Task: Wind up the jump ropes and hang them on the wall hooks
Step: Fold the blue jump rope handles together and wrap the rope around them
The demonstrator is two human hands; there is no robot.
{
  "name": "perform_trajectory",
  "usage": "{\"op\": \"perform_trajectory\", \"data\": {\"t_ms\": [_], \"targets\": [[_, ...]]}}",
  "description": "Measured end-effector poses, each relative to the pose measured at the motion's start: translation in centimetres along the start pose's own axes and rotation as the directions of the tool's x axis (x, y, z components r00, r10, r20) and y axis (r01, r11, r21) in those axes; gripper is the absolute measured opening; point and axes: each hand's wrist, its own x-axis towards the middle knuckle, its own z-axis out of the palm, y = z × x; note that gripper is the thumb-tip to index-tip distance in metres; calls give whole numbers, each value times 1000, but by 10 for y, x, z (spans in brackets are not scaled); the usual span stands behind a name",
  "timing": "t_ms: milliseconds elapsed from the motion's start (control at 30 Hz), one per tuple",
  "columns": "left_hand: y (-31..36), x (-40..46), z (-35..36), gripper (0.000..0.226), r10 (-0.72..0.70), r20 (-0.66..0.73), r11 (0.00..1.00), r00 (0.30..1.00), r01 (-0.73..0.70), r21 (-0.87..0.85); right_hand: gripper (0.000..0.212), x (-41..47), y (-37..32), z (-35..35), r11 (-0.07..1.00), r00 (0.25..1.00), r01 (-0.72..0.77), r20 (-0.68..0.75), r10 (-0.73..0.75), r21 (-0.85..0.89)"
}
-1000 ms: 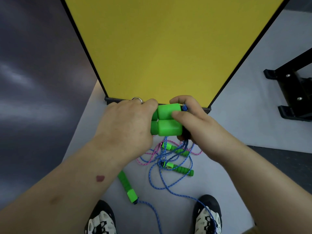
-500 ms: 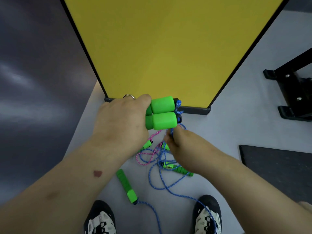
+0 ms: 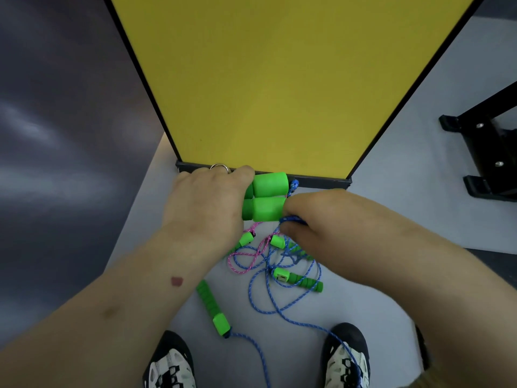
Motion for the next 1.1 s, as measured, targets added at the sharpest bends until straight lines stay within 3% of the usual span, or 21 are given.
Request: {"op": "perform_trajectory", "data": {"t_ms": [233, 433, 567, 767, 900, 1100], "targets": [[9, -3, -8, 41, 88, -17, 996, 996, -88, -15, 14, 20, 26, -17, 936, 997, 64, -63, -45, 346], [8, 0, -14, 40, 154, -69, 987, 986, -156, -37, 11, 42, 52, -27, 661, 986, 159, -153, -68, 733], [4, 2, -14, 39, 194, -76, 979, 978, -198, -57, 8, 56, 58, -18, 495, 994, 113, -98, -56, 861], [6, 3, -13, 39, 160, -113, 980, 981, -171, -99, 29, 69, 61, 13, 378, 997, -53, 28, 72, 924], [2, 5, -11, 40, 88, -143, 992, 986, -101, -80, 17, 64, 59, 40, 559, 970, -198, 80, 229, 805], [-3, 7, -2, 40, 15, -166, 1000, 986, -16, -2, 33, 41, 26, 68, 644, 946, -268, 71, 315, 717]]}}
